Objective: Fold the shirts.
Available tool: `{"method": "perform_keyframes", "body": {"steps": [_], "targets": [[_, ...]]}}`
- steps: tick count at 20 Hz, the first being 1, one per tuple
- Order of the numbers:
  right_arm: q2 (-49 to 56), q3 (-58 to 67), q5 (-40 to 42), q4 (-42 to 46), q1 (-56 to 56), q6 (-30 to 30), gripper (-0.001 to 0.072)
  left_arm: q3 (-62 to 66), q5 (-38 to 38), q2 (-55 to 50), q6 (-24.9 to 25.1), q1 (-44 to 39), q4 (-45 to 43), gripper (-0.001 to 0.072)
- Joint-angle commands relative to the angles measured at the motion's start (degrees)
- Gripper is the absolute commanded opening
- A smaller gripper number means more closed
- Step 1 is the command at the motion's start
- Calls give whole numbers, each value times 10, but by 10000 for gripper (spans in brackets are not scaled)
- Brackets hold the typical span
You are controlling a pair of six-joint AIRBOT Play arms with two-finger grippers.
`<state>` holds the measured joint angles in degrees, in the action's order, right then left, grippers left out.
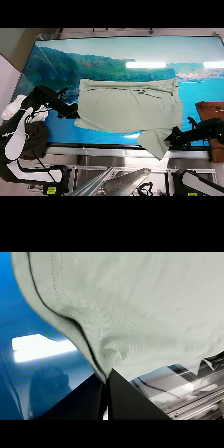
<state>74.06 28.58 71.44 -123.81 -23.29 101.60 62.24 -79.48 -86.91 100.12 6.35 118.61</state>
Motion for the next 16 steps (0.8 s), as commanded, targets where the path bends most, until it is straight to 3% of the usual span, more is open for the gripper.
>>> {"method": "perform_keyframes", "body": {"steps": [1,3,8,13,16], "targets": [[2,1,-21,-30,26,22,13,2,-5,1,-1,-1,-1,22],[-22,7,-14,-7,25,26,12,1,-16,8,-3,-1,-23,21],[-137,5,25,264,25,-173,13,-75,-84,77,-53,0,-187,20],[-201,56,-26,202,27,-131,13,-126,-73,113,-54,9,-193,20],[-177,145,-96,77,27,-49,14,-49,-28,108,-66,7,-151,20]]}}
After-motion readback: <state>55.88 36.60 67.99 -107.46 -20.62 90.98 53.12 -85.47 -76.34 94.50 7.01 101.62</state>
